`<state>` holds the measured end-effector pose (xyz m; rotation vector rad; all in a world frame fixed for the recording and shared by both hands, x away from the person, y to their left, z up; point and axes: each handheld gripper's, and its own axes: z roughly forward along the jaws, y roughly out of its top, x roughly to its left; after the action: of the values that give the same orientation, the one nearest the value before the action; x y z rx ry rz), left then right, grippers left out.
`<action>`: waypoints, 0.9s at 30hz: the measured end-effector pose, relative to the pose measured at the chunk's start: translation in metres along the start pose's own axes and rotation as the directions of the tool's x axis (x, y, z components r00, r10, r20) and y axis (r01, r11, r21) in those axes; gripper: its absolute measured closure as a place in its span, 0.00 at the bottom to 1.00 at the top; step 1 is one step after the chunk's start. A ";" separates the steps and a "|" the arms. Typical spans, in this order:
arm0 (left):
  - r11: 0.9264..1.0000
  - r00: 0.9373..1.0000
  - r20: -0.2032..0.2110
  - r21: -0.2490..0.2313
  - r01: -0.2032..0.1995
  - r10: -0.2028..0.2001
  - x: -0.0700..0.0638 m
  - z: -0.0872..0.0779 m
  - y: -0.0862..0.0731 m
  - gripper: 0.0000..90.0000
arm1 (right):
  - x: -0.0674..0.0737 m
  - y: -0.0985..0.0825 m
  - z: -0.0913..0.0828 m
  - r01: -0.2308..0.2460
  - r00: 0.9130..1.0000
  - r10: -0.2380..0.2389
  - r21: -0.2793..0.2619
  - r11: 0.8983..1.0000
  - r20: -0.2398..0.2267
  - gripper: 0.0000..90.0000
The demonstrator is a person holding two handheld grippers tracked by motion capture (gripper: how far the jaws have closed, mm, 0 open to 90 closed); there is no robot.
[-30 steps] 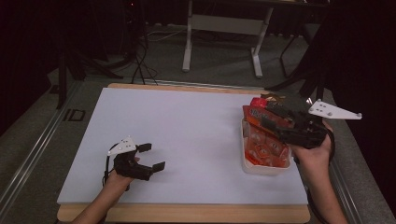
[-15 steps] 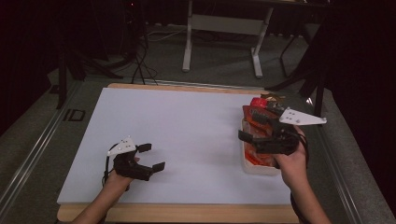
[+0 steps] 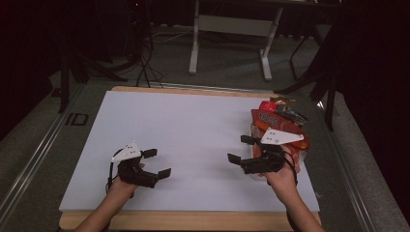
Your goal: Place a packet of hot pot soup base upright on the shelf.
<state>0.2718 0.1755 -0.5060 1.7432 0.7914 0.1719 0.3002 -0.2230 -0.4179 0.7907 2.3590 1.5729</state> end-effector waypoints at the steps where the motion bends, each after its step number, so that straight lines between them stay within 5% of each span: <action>1: 1.000 1.000 0.000 0.000 0.000 0.000 0.000 0.000 0.000 0.01 | 0.000 0.000 0.000 0.000 1.000 0.000 0.000 1.000 0.000 0.16; 15: 1.000 1.000 -0.003 0.003 -0.008 0.008 -0.001 0.000 -0.001 0.01 | -0.007 -0.038 0.016 -0.027 0.999 0.025 0.062 0.998 0.035 0.16; 27: 1.000 1.000 -0.002 0.003 -0.011 0.011 -0.001 0.000 -0.001 0.01 | -0.008 -0.057 0.009 -0.045 0.999 0.043 0.062 0.997 0.032 0.16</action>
<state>0.2705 0.1751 -0.5069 1.7509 0.7840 0.1793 0.2928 -0.2370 -0.4735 0.8791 2.3956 1.4981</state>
